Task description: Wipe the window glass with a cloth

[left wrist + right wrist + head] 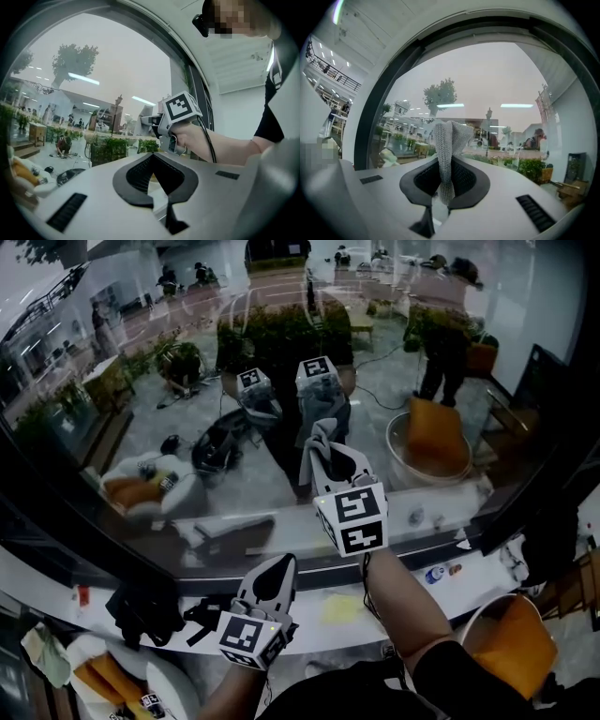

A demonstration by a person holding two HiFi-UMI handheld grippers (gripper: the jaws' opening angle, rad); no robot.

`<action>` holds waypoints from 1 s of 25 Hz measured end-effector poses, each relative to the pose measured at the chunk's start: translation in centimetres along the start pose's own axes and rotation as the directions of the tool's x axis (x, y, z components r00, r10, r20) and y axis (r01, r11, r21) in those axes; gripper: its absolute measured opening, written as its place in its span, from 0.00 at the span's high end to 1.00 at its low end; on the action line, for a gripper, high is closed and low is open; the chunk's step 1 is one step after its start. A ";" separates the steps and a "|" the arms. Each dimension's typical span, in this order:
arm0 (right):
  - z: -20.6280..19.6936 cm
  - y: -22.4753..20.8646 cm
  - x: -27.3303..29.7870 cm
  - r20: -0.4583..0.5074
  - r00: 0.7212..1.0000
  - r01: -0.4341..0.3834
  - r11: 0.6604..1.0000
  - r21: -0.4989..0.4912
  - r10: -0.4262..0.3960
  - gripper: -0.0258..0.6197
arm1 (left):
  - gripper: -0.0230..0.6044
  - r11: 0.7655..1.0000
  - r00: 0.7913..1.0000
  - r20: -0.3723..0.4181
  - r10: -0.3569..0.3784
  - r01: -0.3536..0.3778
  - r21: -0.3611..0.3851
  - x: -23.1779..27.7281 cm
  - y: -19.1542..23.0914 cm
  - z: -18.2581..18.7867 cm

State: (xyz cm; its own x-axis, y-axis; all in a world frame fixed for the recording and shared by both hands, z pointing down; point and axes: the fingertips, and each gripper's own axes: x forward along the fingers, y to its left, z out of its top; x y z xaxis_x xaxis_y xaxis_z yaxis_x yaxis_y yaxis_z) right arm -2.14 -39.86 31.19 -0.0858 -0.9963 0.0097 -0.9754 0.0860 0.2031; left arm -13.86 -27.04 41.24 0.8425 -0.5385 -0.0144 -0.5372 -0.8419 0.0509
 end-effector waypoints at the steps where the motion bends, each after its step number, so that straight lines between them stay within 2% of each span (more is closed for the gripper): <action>1: -0.1 -0.8 -0.4 -0.001 1.000 0.001 1.000 -0.003 -0.001 0.88 | 0.95 1.000 1.000 -0.001 -0.007 0.007 -0.001 0.7 -0.7 0.0; 12: -1.7 -9.0 -3.8 -0.012 1.000 0.025 1.000 -0.006 -0.025 0.88 | 0.95 0.999 0.998 -0.025 -0.051 0.051 0.010 6.1 -7.0 0.1; 25: -3.4 -18.8 -7.8 -0.025 0.995 0.100 0.995 0.020 -0.100 0.88 | 0.95 0.995 0.995 -0.043 -0.096 0.097 0.028 11.3 -13.1 0.5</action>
State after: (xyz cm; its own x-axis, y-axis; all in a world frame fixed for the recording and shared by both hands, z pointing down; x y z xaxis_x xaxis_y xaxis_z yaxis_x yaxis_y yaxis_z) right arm 17.52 -33.77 30.62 0.0168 -0.9998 0.0136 -0.9829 -0.0140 0.1838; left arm 2.71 -22.14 39.91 0.8910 -0.4535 0.0234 -0.4540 -0.8908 0.0209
